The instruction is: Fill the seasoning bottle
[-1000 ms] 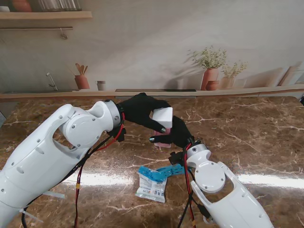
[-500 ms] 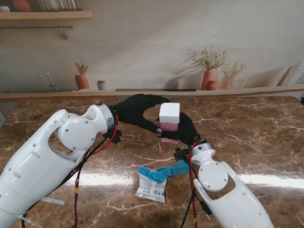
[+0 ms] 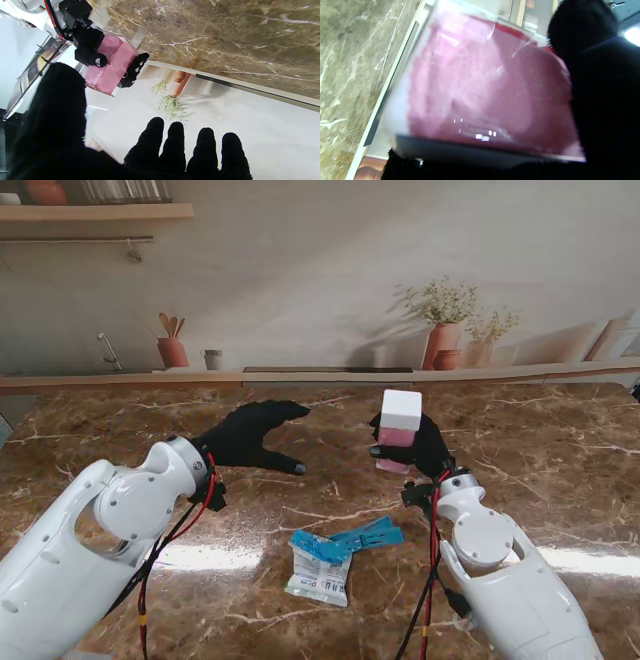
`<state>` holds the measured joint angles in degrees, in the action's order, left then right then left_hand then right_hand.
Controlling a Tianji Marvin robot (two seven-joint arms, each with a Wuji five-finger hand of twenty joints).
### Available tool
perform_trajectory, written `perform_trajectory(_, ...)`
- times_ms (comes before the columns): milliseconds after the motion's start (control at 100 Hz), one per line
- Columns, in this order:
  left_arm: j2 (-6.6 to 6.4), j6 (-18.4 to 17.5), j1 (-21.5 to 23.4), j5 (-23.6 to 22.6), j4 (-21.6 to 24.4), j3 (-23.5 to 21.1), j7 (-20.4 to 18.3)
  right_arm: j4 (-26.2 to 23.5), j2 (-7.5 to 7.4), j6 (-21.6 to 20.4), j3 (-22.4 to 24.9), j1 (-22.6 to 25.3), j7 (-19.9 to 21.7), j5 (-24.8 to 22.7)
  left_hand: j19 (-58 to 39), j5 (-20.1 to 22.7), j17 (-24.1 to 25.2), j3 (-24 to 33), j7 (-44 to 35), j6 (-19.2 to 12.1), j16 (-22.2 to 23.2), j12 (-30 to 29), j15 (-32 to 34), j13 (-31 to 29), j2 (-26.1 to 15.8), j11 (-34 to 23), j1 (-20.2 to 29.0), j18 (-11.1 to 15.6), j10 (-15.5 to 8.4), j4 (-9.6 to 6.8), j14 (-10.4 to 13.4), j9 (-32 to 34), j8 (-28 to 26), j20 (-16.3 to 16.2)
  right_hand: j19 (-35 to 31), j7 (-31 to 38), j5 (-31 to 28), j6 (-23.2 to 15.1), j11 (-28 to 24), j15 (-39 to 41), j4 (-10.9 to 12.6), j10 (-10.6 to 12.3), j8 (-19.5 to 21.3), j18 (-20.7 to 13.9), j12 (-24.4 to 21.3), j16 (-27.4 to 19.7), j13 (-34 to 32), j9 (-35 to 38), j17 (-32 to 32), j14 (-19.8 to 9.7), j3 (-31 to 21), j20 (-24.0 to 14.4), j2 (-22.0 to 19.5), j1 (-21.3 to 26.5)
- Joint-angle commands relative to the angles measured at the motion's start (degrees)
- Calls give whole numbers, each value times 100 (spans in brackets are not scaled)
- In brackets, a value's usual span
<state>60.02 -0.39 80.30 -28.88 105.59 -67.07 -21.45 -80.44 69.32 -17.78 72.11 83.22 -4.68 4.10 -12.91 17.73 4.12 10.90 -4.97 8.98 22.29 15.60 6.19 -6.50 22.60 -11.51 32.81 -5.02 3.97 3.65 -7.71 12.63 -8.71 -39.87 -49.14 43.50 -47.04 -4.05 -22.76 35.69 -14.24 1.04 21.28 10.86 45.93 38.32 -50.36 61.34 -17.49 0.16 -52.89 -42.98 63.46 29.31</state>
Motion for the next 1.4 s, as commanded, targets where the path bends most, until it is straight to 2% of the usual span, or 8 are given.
perform_trajectory(0,-13,0,172,-51,-64,-22,8,132,-30,-7,67,-55,82,104,246,136,84,-219,-28,-47,-75,-67,-143,225,-154,134,68,-19,-28,-187,267,-182,-100,-23,97,1176,-760,-1154,-431,25,-99,647,-179,-178,-62,211,-319,691,7,-288,-1292,74,-1595,1035)
perform_trajectory(120,-11,-16,354,-105,-94,-99,71,491,-37,-79,71,-202,201,103,263,34,77,-237,26,-112,-77,-65,-156,245,-254,156,111,5,9,-198,263,-173,-119,-10,185,1179,-536,-1235,-432,-157,-100,683,140,-175,70,383,-232,496,137,-264,-1395,96,-1320,1231)
perform_trajectory(370,-5,-66,742,-234,-49,-326,206,1457,1,-207,-7,-616,476,247,291,-35,80,-398,72,-199,-63,-82,-167,285,-410,297,218,-86,-28,-220,281,-295,-177,21,558,1334,-953,-1414,-480,-238,-176,717,617,-388,84,420,-288,628,457,-347,-1378,221,-1205,1113)
perform_trajectory(480,-13,-44,848,-299,13,-409,190,1942,48,-330,-110,-847,619,402,317,-51,80,-436,82,-204,-62,-63,-176,308,-441,313,250,-45,-30,-225,295,-309,-187,48,859,1317,-1022,-1440,-493,-252,-196,714,623,-501,88,425,-253,645,642,-319,-1385,375,-1163,1099)
perform_trajectory(650,-14,16,984,-337,84,-506,192,2614,161,-564,-245,-1162,697,585,364,-63,65,-489,91,-248,-58,-42,-180,326,-461,339,301,-65,-37,-232,308,-317,-203,113,1096,1294,-1159,-1619,-471,-304,-238,823,506,-436,30,381,-123,752,851,-359,-1395,498,-993,1111)
perform_trajectory(760,-18,38,1028,-365,107,-542,174,3010,238,-684,-320,-1344,728,659,380,-89,62,-517,100,-272,-56,-39,-187,350,-475,371,320,-88,-53,-238,314,-333,-209,141,1191,1313,-1190,-1715,-409,-476,-257,891,420,-369,10,142,67,725,1012,-424,-1416,502,-923,1125)
perform_trajectory(1150,-33,60,1073,-424,148,-593,113,4244,535,-1055,-498,-1853,882,800,390,-143,65,-584,116,-329,-32,-12,-187,394,-512,463,373,-138,-68,-252,309,-375,-229,190,1465,1301,-1198,-1859,-229,-669,-286,952,342,-442,7,-76,646,510,1394,-446,-1439,487,-766,1185)
perform_trajectory(1390,-35,30,1034,-404,113,-568,99,4641,611,-1225,-476,-1988,911,682,387,-161,64,-610,121,-344,-25,5,-191,399,-524,511,411,-142,-83,-256,320,-393,-238,206,1832,587,-1053,-1853,83,-807,-216,955,415,-683,-55,-312,1361,-23,1705,-472,-1620,367,-585,1227)
